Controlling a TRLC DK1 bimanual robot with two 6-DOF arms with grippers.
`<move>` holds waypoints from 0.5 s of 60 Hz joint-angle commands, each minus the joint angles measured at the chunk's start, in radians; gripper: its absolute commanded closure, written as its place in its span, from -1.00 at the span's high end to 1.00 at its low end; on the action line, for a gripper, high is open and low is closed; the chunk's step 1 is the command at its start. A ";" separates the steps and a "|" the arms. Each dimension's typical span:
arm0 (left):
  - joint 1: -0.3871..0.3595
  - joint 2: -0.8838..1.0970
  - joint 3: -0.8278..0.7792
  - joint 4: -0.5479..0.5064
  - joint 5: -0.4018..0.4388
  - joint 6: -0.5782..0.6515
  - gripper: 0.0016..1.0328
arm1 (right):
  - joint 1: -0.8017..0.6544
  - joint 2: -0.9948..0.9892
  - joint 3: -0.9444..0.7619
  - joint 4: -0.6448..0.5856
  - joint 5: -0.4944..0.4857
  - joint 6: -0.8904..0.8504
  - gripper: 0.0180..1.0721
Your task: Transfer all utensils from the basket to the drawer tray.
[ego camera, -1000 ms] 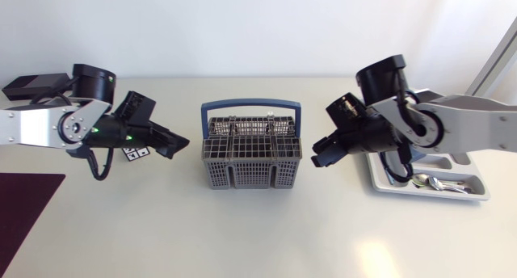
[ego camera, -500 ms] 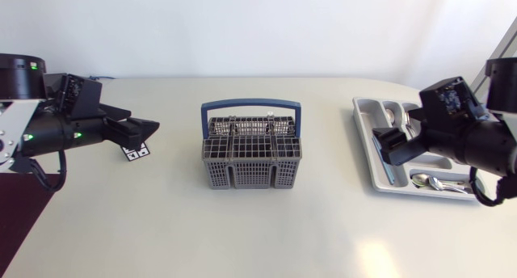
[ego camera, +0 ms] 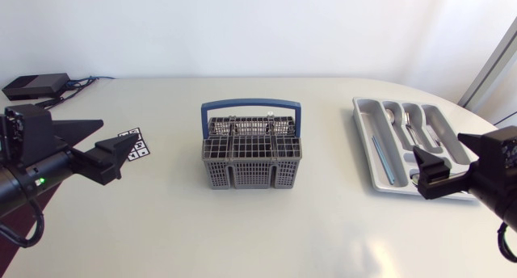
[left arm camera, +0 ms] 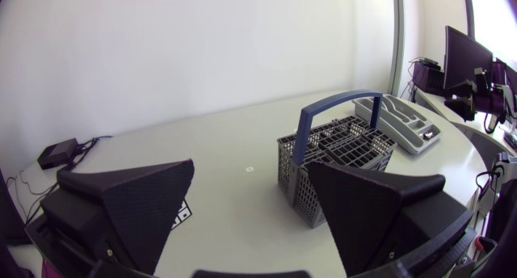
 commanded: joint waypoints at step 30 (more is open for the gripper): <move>0.070 -0.319 -0.281 0.110 -0.111 -0.133 0.92 | 0.062 -0.304 -0.222 0.064 0.060 0.197 0.91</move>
